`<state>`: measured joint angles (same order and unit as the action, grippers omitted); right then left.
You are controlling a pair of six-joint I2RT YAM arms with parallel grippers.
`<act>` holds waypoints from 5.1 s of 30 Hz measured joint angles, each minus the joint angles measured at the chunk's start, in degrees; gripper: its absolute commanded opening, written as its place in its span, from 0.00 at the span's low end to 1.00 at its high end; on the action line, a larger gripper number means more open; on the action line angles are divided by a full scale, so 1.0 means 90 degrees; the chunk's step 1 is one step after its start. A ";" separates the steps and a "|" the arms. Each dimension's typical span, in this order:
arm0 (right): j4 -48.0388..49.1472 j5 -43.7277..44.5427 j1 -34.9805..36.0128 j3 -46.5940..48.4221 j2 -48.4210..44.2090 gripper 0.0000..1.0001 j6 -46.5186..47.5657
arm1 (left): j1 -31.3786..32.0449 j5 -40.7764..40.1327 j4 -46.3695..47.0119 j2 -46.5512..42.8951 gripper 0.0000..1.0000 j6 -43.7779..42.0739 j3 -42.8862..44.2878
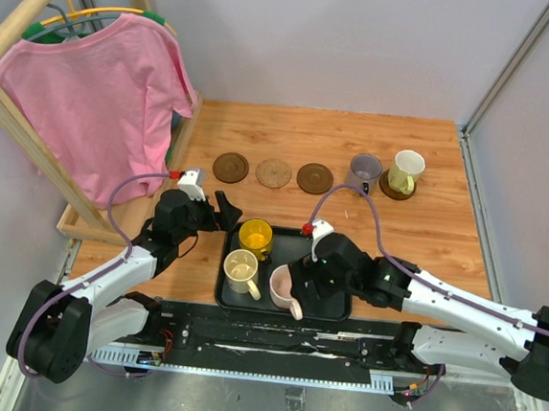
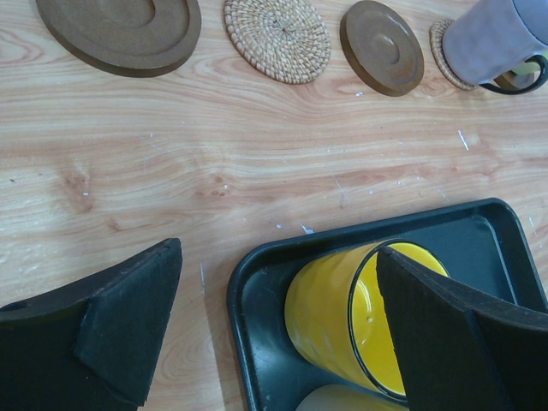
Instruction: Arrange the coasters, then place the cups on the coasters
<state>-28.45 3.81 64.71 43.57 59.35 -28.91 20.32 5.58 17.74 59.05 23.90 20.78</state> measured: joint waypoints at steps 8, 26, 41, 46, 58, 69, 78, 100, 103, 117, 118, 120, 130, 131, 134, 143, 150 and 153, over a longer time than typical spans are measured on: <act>0.0051 0.0024 0.0403 0.0002 0.0775 0.97 -0.0148 | 0.0019 -0.0044 0.0010 0.0000 1.00 0.0066 -0.0024; 0.0073 0.0469 0.0437 0.0092 0.1970 0.62 -0.0313 | 0.0056 -0.0039 0.0066 0.0126 1.00 0.0078 -0.0109; 0.0172 0.0736 0.0437 0.0090 0.1812 0.50 -0.0454 | 0.0058 0.0015 0.0236 0.0257 1.00 0.0117 -0.0206; 0.0240 0.0690 0.0437 0.0090 0.1974 0.45 -0.0466 | 0.0073 0.0032 0.0255 0.0255 1.00 0.0119 -0.0216; 0.0379 0.0670 0.0437 0.0092 0.2239 0.30 -0.0529 | 0.0090 0.0034 0.0313 0.0255 1.00 0.0172 -0.0313; 0.0483 0.0631 0.0437 0.0092 0.2239 0.49 -0.0522 | 0.0092 0.0032 0.0347 0.0236 1.00 0.0194 -0.0396; 0.0631 0.0699 0.0437 0.0075 0.2166 0.15 -0.0593 | 0.0092 0.0034 0.0347 0.0158 1.00 0.0211 -0.0396; -0.0648 0.2365 0.0670 0.0393 0.1399 0.01 -0.1112 | 0.0092 0.0044 0.0345 0.0063 1.00 0.0206 -0.0430; -0.0872 0.2803 0.0571 0.0782 0.1484 0.01 -0.1076 | 0.0092 0.0044 0.0347 0.0032 1.00 0.0194 -0.0430; -0.0452 0.2863 -0.1498 0.2948 0.3152 0.01 -0.0070 | 0.0092 0.0039 0.0345 -0.0219 1.00 0.0102 -0.0430; -0.0403 0.2803 -0.1615 0.3150 0.3373 0.01 0.0000 | 0.0092 0.0046 0.0345 -0.0223 1.00 0.0097 -0.0430; -0.0289 0.2669 -0.1836 0.3456 0.3742 0.01 0.0095 | 0.0092 0.0058 0.0345 -0.0231 1.00 0.0085 -0.0430; -0.0151 0.1841 -0.3031 0.4537 0.5161 0.01 0.0143 | 0.0092 0.0053 0.0272 -0.0206 1.00 0.0034 -0.0413; -0.0165 0.1783 -0.3106 0.4636 0.5282 0.01 0.0121 | 0.0092 0.0056 0.0265 -0.0180 1.00 0.0034 -0.0401; -0.0236 0.1632 -0.3276 0.4981 0.5617 0.01 0.0075 | 0.0092 0.0063 0.0255 -0.0087 1.00 0.0034 -0.0372; -0.0355 0.1389 -0.3446 0.5863 0.6278 0.01 0.0066 | 0.0095 0.0124 0.0226 0.0163 1.00 -0.0034 -0.0282; -0.0503 0.1350 -0.3597 0.5872 0.6492 0.01 0.0044 | 0.0100 0.0129 0.0216 0.0197 1.00 -0.0078 -0.0260; -0.0517 0.1341 -0.3653 0.5872 0.6528 0.01 0.0044 | 0.0100 0.0129 0.0216 0.0209 1.00 -0.0083 -0.0260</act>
<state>-33.10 15.88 31.83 96.42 118.10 -28.51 21.21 6.74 19.68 60.93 23.16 18.44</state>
